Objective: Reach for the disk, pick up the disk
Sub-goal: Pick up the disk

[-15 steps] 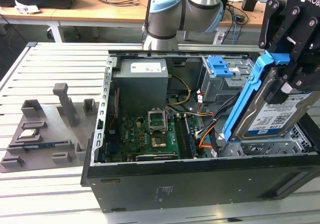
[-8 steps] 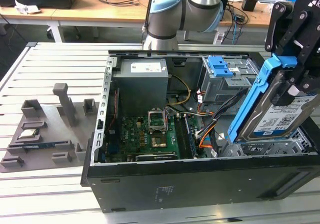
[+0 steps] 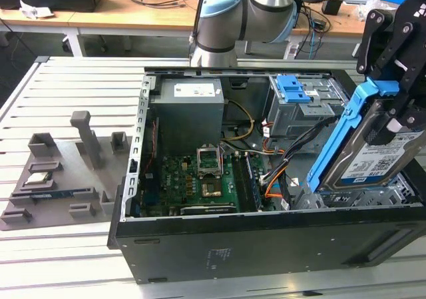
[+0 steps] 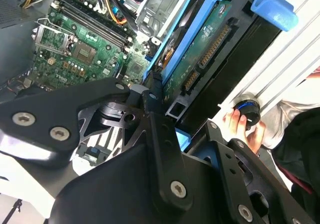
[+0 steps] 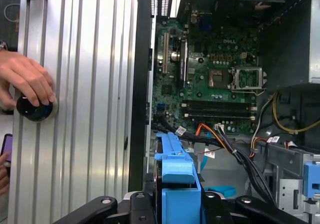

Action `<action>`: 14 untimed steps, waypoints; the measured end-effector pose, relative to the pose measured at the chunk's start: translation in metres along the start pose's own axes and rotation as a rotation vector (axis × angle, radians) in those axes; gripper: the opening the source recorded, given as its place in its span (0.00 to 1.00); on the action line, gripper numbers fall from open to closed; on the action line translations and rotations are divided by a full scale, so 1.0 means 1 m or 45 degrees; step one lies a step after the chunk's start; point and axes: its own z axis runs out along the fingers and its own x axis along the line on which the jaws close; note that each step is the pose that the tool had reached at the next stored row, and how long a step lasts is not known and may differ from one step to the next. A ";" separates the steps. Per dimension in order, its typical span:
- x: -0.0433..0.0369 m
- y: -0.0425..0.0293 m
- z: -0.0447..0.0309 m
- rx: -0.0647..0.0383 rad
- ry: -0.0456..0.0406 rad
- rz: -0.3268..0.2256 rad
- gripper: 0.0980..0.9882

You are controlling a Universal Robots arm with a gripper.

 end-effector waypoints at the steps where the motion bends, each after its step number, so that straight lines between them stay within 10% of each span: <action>1: 0.0000 -0.0005 0.0003 0.000 0.000 0.000 0.30; 14: 0.0003 -0.0089 0.0065 0.000 0.000 0.000 0.30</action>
